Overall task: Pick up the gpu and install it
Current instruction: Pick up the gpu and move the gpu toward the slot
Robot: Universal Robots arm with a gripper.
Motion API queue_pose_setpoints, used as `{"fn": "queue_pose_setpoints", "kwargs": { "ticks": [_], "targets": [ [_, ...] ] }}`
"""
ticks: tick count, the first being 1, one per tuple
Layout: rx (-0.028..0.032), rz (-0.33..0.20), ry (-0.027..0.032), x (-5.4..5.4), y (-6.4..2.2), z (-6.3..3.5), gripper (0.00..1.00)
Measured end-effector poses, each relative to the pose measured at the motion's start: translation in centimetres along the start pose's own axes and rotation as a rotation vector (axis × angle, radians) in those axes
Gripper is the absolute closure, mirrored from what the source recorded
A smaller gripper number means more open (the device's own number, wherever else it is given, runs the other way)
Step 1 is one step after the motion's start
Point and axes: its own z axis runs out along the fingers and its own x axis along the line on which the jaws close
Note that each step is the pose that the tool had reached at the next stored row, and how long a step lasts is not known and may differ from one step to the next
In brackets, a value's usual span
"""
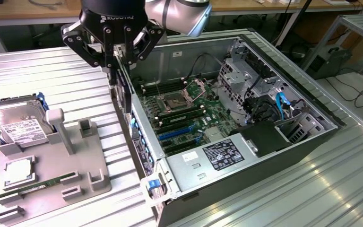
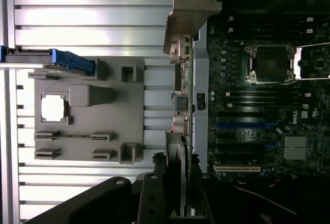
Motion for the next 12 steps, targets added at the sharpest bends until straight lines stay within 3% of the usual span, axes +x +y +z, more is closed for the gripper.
{"fn": "queue_pose_setpoints", "kwargs": {
  "ticks": [12],
  "targets": [
    [0.0, -0.001, 0.0, -1.1, -0.01, 0.0, 0.73]
  ]
}}
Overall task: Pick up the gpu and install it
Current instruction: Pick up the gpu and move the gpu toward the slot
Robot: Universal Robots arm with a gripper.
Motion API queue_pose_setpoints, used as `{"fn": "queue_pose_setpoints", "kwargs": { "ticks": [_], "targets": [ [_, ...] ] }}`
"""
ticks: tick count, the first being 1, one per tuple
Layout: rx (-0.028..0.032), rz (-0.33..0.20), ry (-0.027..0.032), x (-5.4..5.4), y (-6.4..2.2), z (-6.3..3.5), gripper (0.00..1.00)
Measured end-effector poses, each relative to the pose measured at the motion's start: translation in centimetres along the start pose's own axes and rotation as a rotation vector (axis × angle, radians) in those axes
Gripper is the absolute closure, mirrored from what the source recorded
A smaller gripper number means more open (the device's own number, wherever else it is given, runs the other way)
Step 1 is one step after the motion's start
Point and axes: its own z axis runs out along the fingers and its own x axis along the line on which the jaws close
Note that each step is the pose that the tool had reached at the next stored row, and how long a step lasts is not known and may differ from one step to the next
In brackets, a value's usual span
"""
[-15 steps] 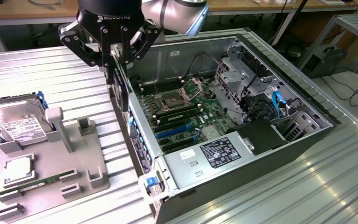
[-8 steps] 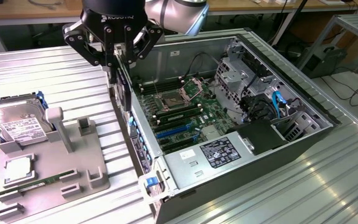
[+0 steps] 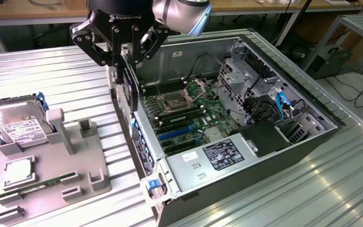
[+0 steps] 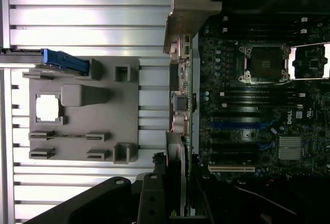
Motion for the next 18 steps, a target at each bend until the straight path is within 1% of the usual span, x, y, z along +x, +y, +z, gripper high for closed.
{"fn": "queue_pose_setpoints", "kwargs": {
  "ticks": [3, 4, 5, 8, 18],
  "targets": [
    [-0.0001, -0.001, -0.0002, -0.25, -0.01, 0.02, 0.73],
    [0.0001, -0.003, -0.001, -0.31, -0.01, 0.04, 0.73],
    [0.0002, -0.006, -0.0033, -0.34, -0.01, 0.04, 0.73],
    [0.0002, -0.016, -0.0127, -0.43, -0.01, 0.09, 0.73],
    [0.0003, -0.022, -0.0129, -0.95, -0.01, 0.08, 0.73]
  ]
}}
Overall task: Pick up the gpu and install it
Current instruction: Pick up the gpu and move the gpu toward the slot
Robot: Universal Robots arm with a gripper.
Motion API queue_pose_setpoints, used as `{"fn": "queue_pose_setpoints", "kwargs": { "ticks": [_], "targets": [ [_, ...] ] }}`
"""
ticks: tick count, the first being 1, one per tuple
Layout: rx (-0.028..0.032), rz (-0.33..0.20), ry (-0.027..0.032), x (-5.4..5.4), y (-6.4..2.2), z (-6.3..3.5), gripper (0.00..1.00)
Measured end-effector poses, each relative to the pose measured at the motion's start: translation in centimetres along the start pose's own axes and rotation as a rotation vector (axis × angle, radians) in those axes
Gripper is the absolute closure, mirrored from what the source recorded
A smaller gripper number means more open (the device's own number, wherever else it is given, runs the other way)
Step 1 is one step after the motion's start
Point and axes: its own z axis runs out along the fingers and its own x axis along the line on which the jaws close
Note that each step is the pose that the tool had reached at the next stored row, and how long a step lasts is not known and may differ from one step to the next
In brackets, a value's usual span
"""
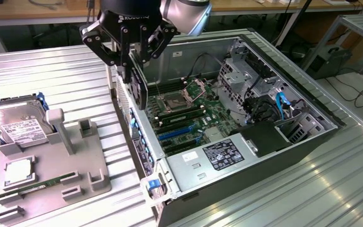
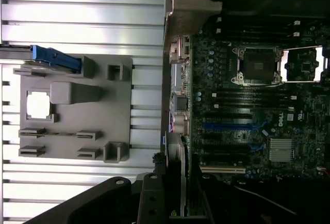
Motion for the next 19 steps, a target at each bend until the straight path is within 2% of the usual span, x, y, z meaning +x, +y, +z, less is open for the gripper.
{"fn": "queue_pose_setpoints", "kwargs": {
  "ticks": [19],
  "targets": [
    [0.0, -0.009, 0.0002, -0.98, -0.03, 0.02, 0.73]
  ]
}}
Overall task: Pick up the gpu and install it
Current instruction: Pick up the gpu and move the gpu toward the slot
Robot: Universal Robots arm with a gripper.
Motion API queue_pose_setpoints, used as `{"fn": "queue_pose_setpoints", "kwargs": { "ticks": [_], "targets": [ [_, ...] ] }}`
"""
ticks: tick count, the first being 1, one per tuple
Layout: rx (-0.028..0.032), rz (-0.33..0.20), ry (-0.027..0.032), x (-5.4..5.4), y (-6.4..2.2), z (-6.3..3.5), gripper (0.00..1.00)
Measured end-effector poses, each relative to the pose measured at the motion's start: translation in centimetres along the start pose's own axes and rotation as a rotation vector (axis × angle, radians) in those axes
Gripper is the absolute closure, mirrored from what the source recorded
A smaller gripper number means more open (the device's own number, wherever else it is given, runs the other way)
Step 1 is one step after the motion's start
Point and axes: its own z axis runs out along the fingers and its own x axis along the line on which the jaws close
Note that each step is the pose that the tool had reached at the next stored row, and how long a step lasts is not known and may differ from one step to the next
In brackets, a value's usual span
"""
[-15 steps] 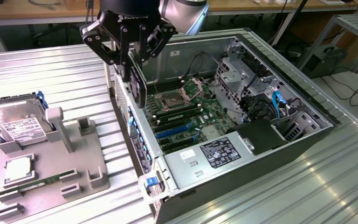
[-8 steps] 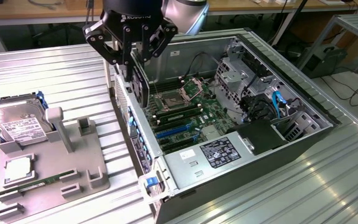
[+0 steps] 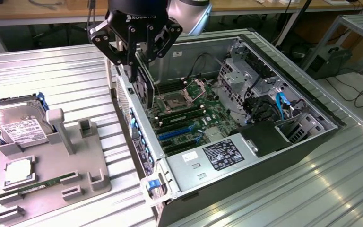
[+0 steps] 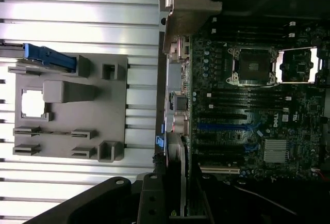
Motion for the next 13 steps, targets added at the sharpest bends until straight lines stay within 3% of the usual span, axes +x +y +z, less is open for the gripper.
{"fn": "queue_pose_setpoints", "kwargs": {
  "ticks": [13],
  "targets": [
    [-0.0001, -0.006, 0.0001, -0.89, -0.03, 0.01, 0.73]
  ]
}}
